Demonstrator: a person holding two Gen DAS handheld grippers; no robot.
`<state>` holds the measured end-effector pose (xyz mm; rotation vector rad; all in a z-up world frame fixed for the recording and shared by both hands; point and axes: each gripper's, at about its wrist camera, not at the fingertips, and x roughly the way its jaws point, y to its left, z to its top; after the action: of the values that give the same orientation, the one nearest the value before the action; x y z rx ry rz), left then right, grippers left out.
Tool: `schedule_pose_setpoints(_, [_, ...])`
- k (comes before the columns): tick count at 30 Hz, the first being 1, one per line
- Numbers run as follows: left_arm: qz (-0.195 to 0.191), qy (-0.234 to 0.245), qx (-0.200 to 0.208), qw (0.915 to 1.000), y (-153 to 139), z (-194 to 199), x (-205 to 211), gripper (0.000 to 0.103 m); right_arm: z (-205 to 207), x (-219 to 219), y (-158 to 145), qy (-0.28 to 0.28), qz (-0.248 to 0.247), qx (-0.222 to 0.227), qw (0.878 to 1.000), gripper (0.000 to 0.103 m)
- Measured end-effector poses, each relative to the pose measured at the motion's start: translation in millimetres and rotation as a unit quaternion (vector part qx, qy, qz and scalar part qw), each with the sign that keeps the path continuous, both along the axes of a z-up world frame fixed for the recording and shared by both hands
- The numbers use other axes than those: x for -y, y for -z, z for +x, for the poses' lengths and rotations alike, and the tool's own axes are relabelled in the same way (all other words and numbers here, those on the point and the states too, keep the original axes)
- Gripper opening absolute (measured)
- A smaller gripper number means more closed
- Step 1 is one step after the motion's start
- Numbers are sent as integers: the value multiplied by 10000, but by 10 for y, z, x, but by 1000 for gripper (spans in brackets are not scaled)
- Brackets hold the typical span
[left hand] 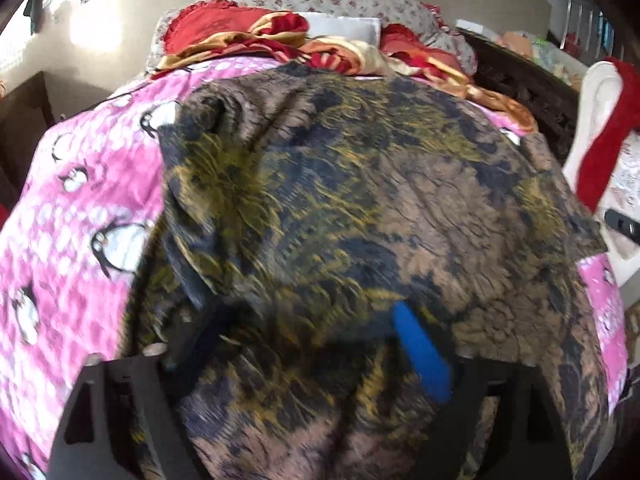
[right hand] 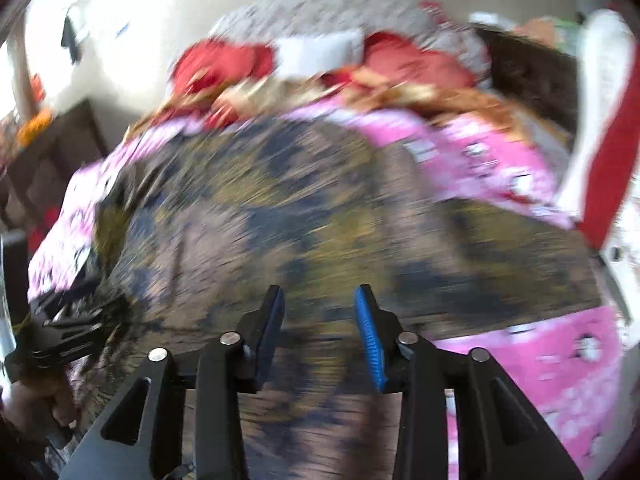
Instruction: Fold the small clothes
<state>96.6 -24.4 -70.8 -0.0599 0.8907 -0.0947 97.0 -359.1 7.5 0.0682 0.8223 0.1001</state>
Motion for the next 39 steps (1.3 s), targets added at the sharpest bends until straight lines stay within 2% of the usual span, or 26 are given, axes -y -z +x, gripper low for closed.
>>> schedule_pose_setpoints(2, [142,158,-89,9997,124,22,51,103,6,559,-7,541,52,-16,9985,47])
schedule_pose_setpoints(4, [172,147,-82,9997,121,12,39,103,18,1207,48,1255,159,-179,9918,47])
schedule_pose_setpoints(5, [151,139,-97,9997,136,25,32,103,17,1653,122,1741,387,-358,9833,47])
schedule_pose_setpoints(6, [146,138,-100,9997,144,34,34,103,22,1939,175,2000,651,-483,9764,47])
schedule_pose_setpoints(9, [142,142,-99,9997,152,55,25,103,-41,2670,451,2622,1928,-692,9430,47])
schedule_pose_setpoints(11, [113,138,-95,9998,156,55,14,103,-95,2964,713,2842,2864,-700,9123,47])
schedule_pose_setpoints(13, [103,134,-94,9998,160,65,6,103,-73,3001,894,2799,3438,-660,8939,47])
schedule_pose_setpoints(15, [112,126,-96,9998,164,48,5,103,-25,2998,1036,2708,3848,-500,8810,47])
schedule_pose_setpoints(18, [118,118,-102,9998,163,82,-1,103,78,2982,1110,2739,4016,-152,8738,45])
schedule_pose_setpoints(19, [113,115,-100,9998,166,84,-2,103,105,2962,1111,2770,3998,-112,8737,41])
schedule_pose_setpoints(20, [115,123,-100,9998,168,81,0,103,117,2955,1107,2850,3899,-75,8756,29])
schedule_pose_setpoints(21, [109,123,-97,9998,169,82,-1,103,116,2958,1093,2879,3843,-61,8772,11])
schedule_pose_setpoints(22, [110,125,-99,9998,169,80,-2,103,102,2956,1061,2864,3792,-20,8799,8])
schedule_pose_setpoints(25, [109,125,-97,9998,171,82,-3,103,65,2911,666,2707,3367,461,9007,6])
schedule_pose_setpoints(28, [106,123,-92,9998,173,75,3,103,-11,2889,-64,2521,2734,1135,9213,6])
schedule_pose_setpoints(32, [116,117,-86,9998,165,71,3,103,-132,2724,-1138,2061,1936,1952,9391,6])
schedule_pose_setpoints(33, [94,116,-63,9999,148,68,-8,103,-144,2630,-1291,1910,1828,2042,9426,6])
schedule_pose_setpoints(36, [-145,53,-69,9999,29,69,-103,102,-36,2099,-1675,1165,1645,2137,9559,6])
schedule_pose_setpoints(39, [-412,-107,204,9989,-268,45,-305,102,64,1303,-1821,232,1584,2174,9629,6])
